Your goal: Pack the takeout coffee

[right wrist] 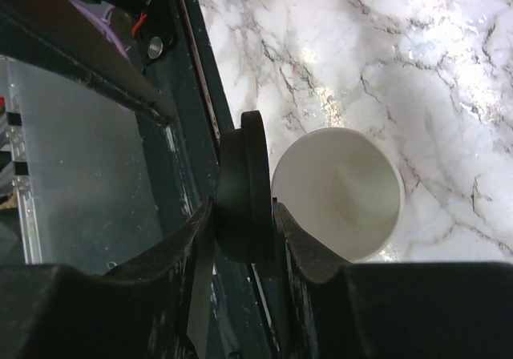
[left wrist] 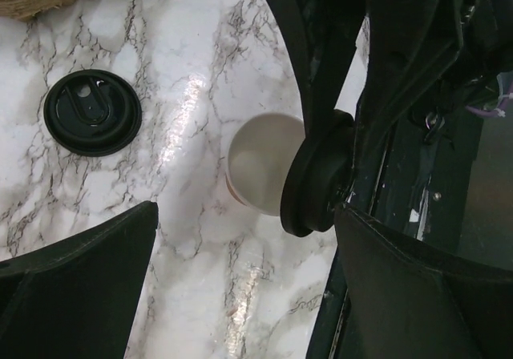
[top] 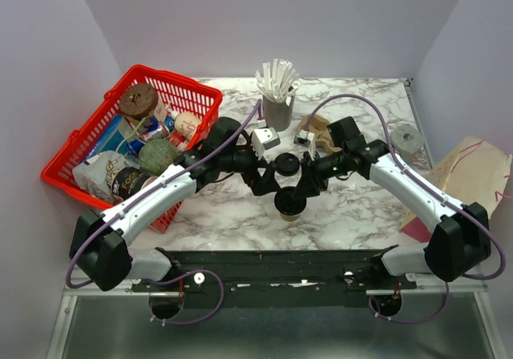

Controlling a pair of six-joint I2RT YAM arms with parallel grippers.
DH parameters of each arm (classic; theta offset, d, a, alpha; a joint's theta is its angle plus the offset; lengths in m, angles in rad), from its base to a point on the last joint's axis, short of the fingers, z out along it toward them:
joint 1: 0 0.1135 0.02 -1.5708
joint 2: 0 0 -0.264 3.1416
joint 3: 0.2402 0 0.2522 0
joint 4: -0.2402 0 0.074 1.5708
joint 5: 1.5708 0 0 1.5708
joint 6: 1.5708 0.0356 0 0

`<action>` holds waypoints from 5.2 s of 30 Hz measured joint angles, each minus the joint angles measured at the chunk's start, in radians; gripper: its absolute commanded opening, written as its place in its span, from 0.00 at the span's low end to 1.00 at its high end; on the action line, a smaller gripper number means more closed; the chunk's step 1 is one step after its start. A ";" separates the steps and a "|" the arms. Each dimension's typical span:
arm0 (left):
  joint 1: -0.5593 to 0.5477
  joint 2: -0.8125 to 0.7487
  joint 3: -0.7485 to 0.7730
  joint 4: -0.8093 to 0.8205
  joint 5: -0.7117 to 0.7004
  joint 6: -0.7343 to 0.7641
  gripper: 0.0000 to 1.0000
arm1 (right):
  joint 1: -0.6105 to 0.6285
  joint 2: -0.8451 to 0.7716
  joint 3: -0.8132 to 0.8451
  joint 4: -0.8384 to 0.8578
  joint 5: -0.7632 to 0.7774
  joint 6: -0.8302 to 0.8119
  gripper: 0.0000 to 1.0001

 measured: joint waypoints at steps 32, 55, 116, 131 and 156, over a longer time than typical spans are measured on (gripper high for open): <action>-0.005 0.187 -0.037 0.153 0.048 -0.029 0.99 | -0.076 0.113 0.000 0.013 0.033 0.058 0.48; -0.011 0.217 -0.037 0.221 0.111 -0.075 0.98 | -0.080 0.124 -0.011 0.065 0.105 0.083 0.64; 0.021 0.194 -0.085 0.094 0.087 0.003 0.98 | 0.025 0.070 -0.062 0.103 0.321 0.283 1.00; 0.036 0.156 -0.117 0.086 0.071 0.010 0.99 | 0.100 0.059 -0.062 0.093 0.443 0.320 1.00; 0.042 0.149 -0.137 0.091 0.066 0.011 0.99 | 0.117 -0.045 -0.080 0.097 0.495 0.241 1.00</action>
